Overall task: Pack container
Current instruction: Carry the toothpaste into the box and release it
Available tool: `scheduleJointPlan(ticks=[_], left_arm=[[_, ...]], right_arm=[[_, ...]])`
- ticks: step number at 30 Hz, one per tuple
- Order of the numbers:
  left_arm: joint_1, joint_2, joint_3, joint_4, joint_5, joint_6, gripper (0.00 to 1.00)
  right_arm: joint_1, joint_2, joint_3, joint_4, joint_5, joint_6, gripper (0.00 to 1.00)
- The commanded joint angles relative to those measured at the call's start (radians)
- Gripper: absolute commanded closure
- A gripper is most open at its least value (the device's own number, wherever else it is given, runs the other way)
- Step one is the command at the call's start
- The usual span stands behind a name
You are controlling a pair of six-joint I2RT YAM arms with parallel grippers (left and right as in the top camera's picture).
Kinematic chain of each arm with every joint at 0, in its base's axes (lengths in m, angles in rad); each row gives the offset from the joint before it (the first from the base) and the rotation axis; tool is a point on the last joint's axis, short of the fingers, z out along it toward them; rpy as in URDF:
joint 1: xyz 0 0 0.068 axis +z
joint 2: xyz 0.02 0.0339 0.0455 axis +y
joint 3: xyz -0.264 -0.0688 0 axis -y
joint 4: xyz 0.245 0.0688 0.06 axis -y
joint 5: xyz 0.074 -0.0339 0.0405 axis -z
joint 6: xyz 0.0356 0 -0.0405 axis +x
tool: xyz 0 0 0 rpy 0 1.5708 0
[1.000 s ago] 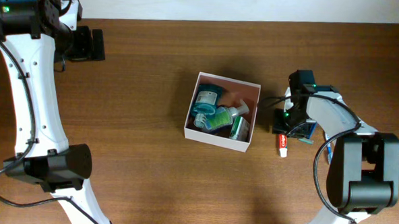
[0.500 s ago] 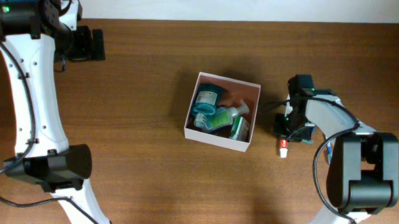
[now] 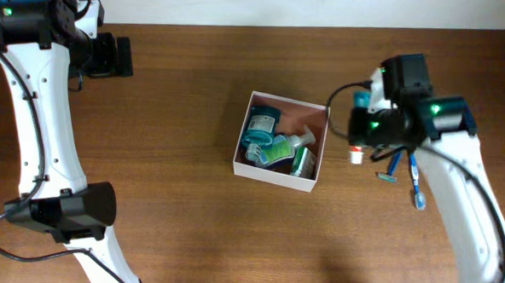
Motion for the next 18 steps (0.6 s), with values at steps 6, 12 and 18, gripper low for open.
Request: scheduleJointPlan(ticks=[6,12,18], left_arm=[[0.003,-0.031,0.014,0.000,-0.008,-0.010,0.01],[0.003,-0.031,0.014,-0.001,-0.008,-0.010,0.01],[0.003,-0.031,0.014,-0.001,-0.008,-0.010,0.00]], right_arm=[[0.225,0.108,-0.007,0.118,0.024,0.148,0.88],[0.253,0.237,-0.007,0.273,0.045,-0.146,0.77],[0.212,0.261,0.001,0.336,0.063,-0.574,0.70]])
